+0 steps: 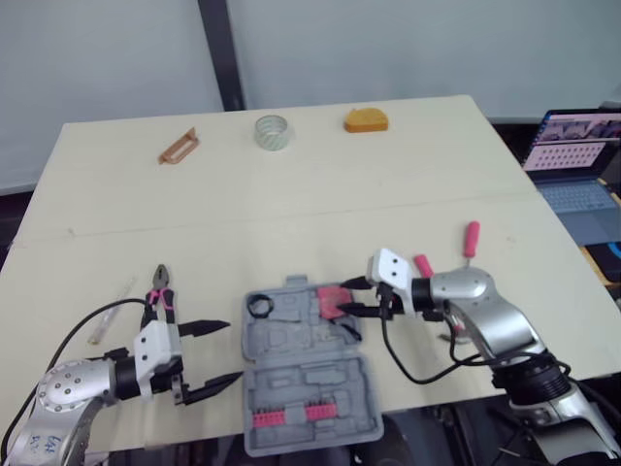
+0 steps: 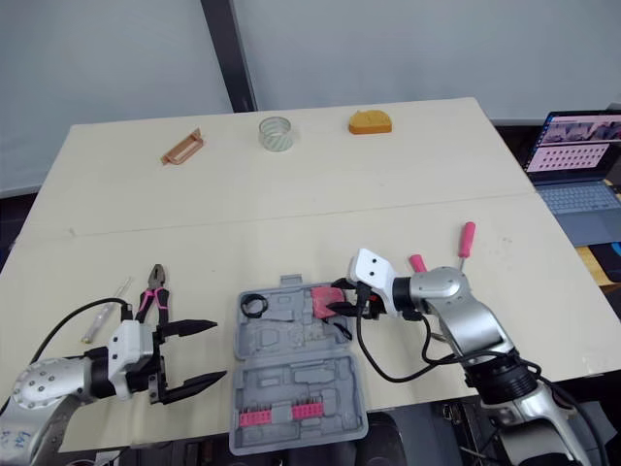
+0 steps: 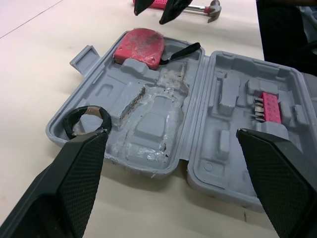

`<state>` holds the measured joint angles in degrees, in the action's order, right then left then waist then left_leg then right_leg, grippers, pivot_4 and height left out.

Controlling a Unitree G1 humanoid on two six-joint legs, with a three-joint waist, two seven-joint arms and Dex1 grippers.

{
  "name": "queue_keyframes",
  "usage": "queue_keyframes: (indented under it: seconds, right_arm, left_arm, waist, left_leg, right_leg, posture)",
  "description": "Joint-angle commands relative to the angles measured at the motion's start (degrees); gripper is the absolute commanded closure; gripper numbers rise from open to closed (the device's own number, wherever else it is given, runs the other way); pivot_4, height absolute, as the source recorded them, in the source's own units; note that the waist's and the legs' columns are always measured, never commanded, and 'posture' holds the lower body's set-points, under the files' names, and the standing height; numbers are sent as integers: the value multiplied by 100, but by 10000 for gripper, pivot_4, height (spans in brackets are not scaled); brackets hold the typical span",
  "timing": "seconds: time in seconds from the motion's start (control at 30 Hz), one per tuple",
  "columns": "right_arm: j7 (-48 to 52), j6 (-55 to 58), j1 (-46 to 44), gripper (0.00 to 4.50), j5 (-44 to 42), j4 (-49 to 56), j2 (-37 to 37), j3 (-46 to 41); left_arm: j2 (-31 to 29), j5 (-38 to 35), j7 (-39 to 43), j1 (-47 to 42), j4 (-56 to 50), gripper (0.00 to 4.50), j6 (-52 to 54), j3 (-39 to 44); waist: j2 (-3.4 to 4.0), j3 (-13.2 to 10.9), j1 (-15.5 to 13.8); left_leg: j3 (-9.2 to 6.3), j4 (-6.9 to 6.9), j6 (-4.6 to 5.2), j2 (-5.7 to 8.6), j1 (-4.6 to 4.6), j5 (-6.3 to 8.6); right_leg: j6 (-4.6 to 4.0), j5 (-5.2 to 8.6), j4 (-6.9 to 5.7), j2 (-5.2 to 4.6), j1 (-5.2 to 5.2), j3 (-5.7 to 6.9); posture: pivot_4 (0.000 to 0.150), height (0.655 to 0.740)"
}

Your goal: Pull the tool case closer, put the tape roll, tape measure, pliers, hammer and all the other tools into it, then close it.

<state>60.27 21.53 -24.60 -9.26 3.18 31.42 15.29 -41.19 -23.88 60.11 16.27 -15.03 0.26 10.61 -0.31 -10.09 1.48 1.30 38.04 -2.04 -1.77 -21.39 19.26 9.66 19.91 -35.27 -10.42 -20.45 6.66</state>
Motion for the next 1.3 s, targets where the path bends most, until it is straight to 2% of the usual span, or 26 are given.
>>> queue_keyframes:
  seconds: [0.03,0.83,1.3]
  right_arm:
    - [-86,-365,-57,22968,63,-170,-74,-42]
    - [-505,-1855,214,22968,530,-1831,-738,103]
    - [-551,-2135,273,22968,643,-2088,-789,118]
  left_arm:
    - [-66,15,5,45,-131,0,-18,87]
    - [-247,-24,20,139,-218,0,18,222]
    - [-238,-42,0,180,-342,0,90,266]
  waist:
    - [0,0,1]
    - [-3,3,15]
    - [-15,11,13]
  left_leg:
    - [0,0,0,0,0,0]
    - [3,-5,0,-4,19,0]
    - [6,-4,0,-6,26,0]
  right_leg:
    - [0,0,0,0,0,0]
    - [0,0,-7,1,7,1]
    - [0,0,-11,1,11,0]
  posture:
    - [1500,7400]
    - [1500,7400]
    - [1500,7400]
